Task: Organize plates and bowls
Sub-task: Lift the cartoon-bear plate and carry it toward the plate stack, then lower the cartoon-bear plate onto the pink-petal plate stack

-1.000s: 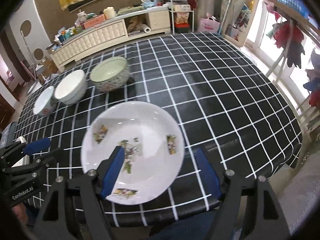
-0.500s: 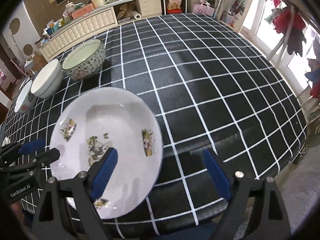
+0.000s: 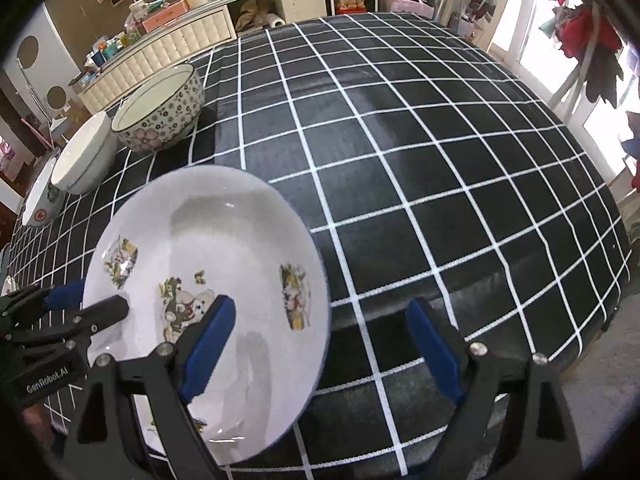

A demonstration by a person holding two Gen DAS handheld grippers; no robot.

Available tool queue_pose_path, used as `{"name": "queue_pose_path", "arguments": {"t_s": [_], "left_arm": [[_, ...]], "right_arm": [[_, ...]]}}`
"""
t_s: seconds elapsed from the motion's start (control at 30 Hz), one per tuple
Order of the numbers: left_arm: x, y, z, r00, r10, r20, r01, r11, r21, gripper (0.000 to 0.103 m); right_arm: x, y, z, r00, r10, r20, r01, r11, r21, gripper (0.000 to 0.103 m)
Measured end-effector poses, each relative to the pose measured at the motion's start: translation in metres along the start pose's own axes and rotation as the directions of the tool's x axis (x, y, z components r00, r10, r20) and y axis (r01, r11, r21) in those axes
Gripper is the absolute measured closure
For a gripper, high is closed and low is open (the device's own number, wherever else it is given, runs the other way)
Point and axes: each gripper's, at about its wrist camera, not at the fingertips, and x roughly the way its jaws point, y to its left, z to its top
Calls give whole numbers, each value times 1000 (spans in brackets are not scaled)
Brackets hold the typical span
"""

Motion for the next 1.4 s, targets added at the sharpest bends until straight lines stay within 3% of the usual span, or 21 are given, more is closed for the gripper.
{"name": "queue_pose_path", "arguments": {"t_s": [0.1,0.2,0.37,0.97,1.4], "left_arm": [[2,-7,0,1000,-7,-2,7,1000,28,59],[2,-14,1,1000,-29,-4,29,998,48,75],[3,-20,4,1000,-24,0,24,999,46,76],[-16,-8,-19,1000,-20,20,20,1000,16,78],[-60,50,-58,998,-3,66,9,995,-96,78]], "right_arm": [[5,1,-2,1000,2,-24,-3,1000,-5,34],[4,2,-3,1000,10,-15,-11,1000,-7,46],[0,5,-6,998,57,-11,-57,998,-17,63],[-10,31,-8,999,47,-8,-47,999,-5,65],[-39,90,-20,997,77,27,-74,992,-103,71]]}}
